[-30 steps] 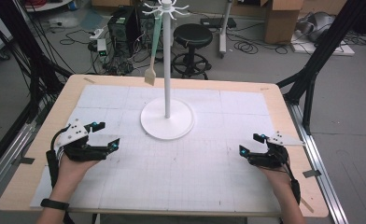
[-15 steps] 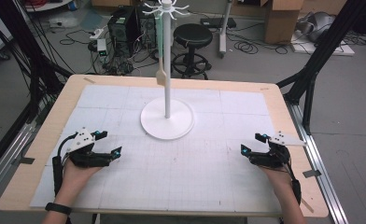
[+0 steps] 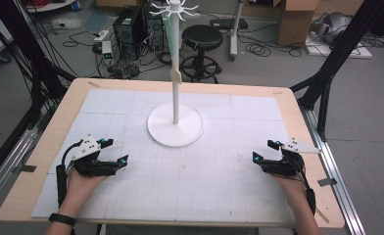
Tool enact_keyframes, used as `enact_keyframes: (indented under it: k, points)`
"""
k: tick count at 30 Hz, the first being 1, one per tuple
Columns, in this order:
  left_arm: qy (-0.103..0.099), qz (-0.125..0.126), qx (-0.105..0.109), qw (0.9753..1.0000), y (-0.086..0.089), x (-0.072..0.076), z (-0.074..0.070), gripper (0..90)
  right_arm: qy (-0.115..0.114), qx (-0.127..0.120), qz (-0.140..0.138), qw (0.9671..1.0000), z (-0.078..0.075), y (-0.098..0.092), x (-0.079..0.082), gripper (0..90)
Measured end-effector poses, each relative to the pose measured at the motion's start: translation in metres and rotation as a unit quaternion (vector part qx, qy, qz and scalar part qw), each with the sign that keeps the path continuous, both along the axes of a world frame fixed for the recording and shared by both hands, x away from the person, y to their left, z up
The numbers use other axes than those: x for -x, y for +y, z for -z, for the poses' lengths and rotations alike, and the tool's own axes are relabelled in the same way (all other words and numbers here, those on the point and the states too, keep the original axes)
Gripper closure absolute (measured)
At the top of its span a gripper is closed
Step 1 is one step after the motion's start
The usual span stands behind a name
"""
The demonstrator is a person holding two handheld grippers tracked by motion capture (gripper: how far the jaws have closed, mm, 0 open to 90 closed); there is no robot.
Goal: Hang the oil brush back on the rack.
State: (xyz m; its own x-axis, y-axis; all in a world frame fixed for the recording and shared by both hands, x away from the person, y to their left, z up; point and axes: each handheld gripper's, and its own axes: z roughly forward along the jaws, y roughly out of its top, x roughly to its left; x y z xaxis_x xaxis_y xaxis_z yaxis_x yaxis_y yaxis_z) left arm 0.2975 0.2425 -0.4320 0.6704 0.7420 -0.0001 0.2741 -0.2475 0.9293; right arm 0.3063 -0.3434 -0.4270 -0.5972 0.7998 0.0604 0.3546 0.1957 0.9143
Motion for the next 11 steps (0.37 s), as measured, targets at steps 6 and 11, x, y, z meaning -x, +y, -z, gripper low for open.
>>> enact_keyframes:
  k: [6, 11]
  points:
    - [0.003, 0.002, -0.007, 1.0000, -0.0034, 0.0006, 0.0009, 17.2, -0.001, -0.003, 0.000, 1.0000, -0.0008, -0.0004, 0.0008, 17.3]
    - [0.006, -0.003, -0.008, 0.9999, -0.0020, -0.0001, 0.0013, 17.2, 0.000, -0.004, 0.001, 1.0000, -0.0003, -0.0003, 0.0000, 17.3]
